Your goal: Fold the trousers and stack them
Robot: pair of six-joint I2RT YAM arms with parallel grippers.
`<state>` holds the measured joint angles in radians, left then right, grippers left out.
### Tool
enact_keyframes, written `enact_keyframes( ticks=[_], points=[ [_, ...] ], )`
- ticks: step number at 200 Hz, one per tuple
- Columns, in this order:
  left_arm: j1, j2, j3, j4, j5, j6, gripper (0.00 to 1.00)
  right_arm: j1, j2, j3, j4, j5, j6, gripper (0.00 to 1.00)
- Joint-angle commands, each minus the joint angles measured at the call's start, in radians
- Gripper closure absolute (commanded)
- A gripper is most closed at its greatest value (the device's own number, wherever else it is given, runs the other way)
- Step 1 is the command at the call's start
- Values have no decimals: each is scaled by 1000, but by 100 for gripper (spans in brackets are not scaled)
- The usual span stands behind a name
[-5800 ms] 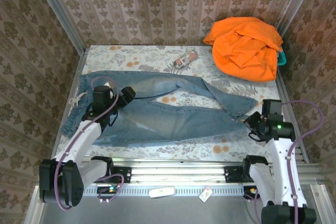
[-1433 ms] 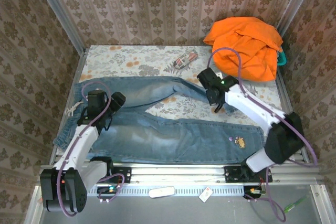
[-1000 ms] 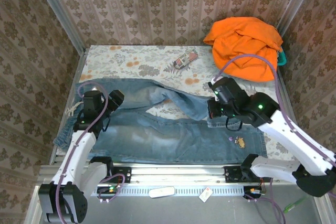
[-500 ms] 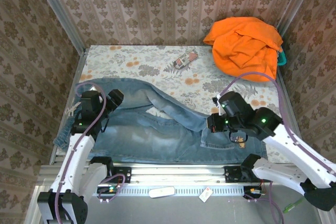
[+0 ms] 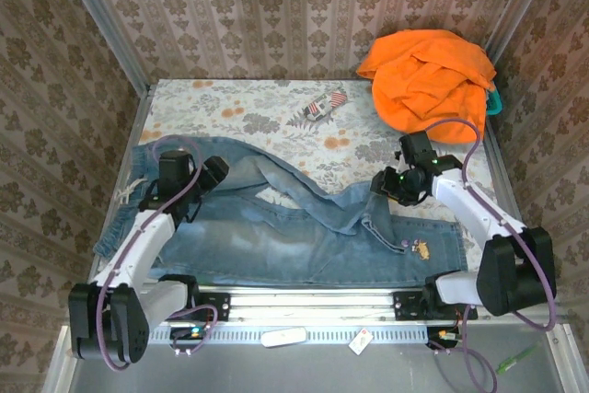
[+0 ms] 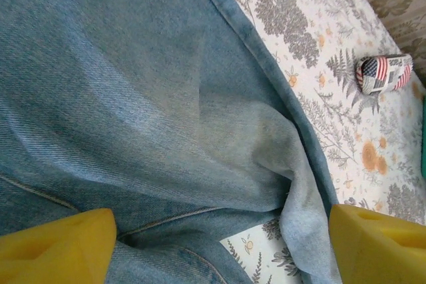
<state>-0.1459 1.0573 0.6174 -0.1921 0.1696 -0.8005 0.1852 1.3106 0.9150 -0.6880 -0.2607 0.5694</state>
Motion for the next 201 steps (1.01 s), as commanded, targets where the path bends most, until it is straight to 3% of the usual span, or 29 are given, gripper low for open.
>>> enact_keyframes(
  ticks=[1,26,40,56,83,103,134,169,201],
  points=[
    [-15,29,51,43,34,37,16,15,-108,56,-77,65,-55,45],
    [-25,32,46,59,40,34,16,146,-217,-5,-145,168,-50,44],
    [-31,30,48,60,46,33,16,254,-277,-36,-177,227,-11,26],
    [-43,27,50,58,50,34,16,379,-310,-55,-210,294,44,22],
    [-64,23,50,62,42,33,16,469,-264,-68,-238,376,83,22],
    [-72,24,50,60,39,32,16,477,-204,-73,-183,342,64,26],
    [-78,13,39,54,32,33,16,477,-105,-34,-131,311,14,42],
    [-78,1,34,46,27,35,16,474,-114,11,-195,419,10,94],
    [-78,4,46,49,30,41,15,435,-192,99,-351,593,1,98]
  ],
)
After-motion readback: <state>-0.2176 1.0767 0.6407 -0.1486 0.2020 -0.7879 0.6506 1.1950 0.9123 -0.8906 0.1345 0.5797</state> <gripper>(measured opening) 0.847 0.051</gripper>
